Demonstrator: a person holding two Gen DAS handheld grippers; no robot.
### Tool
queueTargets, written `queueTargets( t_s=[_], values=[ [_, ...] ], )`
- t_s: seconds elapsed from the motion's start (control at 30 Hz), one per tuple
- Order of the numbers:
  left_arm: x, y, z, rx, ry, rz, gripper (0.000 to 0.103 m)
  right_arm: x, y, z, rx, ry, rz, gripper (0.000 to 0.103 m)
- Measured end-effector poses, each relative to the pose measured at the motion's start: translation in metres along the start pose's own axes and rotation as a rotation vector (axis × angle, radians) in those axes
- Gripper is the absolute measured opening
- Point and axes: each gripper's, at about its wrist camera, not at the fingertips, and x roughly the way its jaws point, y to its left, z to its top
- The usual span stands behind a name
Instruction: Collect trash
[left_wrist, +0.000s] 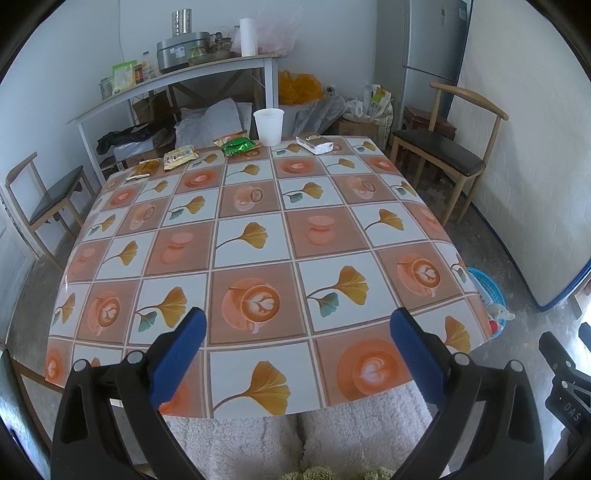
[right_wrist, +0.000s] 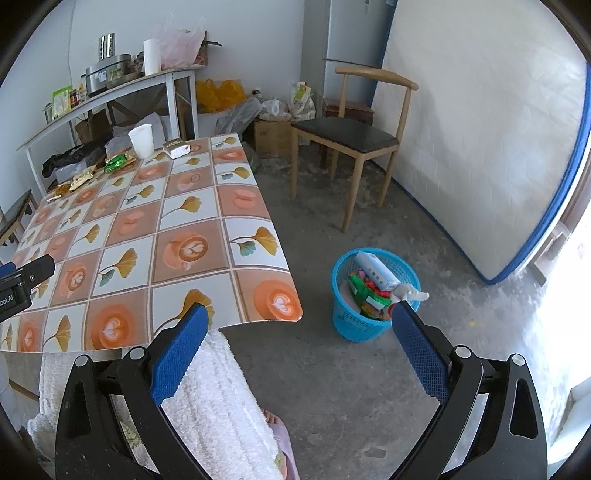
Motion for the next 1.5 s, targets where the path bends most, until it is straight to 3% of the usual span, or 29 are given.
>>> queueTargets(
  t_s=[1.5],
  values=[
    [0.0013, 0.0014, -0.0016, -0.002, 0.013, -0.001, 0.097, 0.0006, 0.0085, -0.0007, 0.001, 0.005, 0.005, 0.095]
  ],
)
